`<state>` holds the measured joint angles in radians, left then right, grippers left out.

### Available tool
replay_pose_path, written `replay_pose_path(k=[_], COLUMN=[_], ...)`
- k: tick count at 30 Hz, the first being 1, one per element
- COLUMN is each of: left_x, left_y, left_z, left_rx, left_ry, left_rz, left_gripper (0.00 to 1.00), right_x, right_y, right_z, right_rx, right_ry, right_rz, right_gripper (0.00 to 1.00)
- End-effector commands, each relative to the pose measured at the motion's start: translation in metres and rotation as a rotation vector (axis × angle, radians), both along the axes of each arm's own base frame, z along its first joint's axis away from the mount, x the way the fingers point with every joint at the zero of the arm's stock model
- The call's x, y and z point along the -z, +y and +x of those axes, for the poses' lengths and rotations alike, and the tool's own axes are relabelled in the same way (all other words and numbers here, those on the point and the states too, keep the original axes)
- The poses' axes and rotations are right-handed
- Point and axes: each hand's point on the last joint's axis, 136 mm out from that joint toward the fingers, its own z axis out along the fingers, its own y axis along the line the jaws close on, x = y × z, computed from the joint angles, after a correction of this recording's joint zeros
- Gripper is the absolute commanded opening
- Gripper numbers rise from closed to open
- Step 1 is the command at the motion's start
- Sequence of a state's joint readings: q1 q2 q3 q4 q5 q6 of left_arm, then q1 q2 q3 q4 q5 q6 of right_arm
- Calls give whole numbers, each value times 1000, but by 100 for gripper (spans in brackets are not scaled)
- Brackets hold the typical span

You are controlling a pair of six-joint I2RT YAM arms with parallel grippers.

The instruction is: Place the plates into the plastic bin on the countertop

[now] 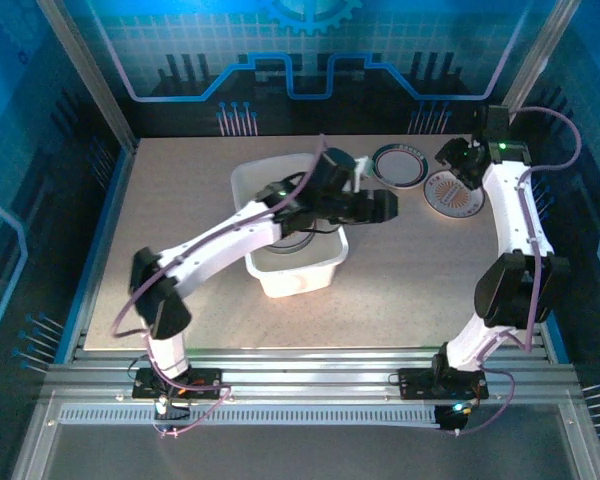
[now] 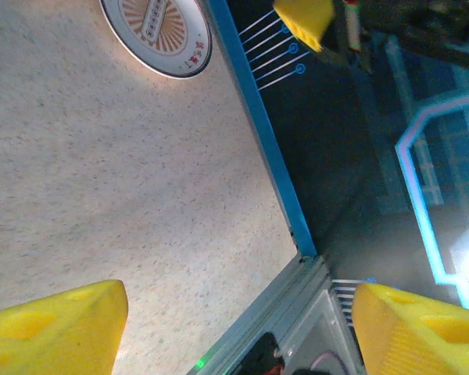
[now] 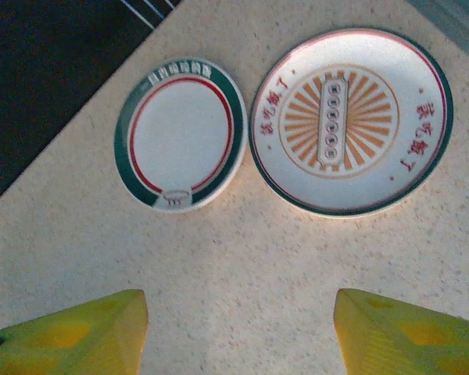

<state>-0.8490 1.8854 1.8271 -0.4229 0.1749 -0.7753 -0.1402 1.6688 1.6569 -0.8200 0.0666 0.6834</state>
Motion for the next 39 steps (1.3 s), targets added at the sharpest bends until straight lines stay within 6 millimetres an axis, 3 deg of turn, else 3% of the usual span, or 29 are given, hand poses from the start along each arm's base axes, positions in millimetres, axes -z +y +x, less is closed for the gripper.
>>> replay_pose_path(k=[1, 7, 14, 18, 24, 29, 34, 39], left_x=[7, 44, 83, 81, 63, 91, 122, 149], left_y=[-24, -82, -108, -114, -127, -145, -159, -162], left_z=[35, 70, 111, 102, 67, 45, 61, 88], left_rx=[-110, -130, -266, -294, -359, -434, -521, -611], left_ry=[51, 147, 173, 168, 146, 194, 183, 154], left_rz=[-82, -146, -200, -181, -204, -195, -238, -287], left_gripper=[76, 75, 74, 73, 74, 74, 73, 71], right_x=[-7, -22, -32, -30, -39, -48, -55, -46], right_y=[-3, -11, -16, -22, -37, -43, -42, -35], right_z=[-22, -47, -56, -57, -66, -80, -91, -89], right_rx=[-40, -37, -24, -14, 29, 56, 73, 55], right_ry=[-15, -78, -159, -158, -188, -219, -250, -256], right_rz=[17, -41, -5, 7, -2, 3, 9, 53], right_gripper=[65, 65, 64, 64, 64, 64, 64, 62])
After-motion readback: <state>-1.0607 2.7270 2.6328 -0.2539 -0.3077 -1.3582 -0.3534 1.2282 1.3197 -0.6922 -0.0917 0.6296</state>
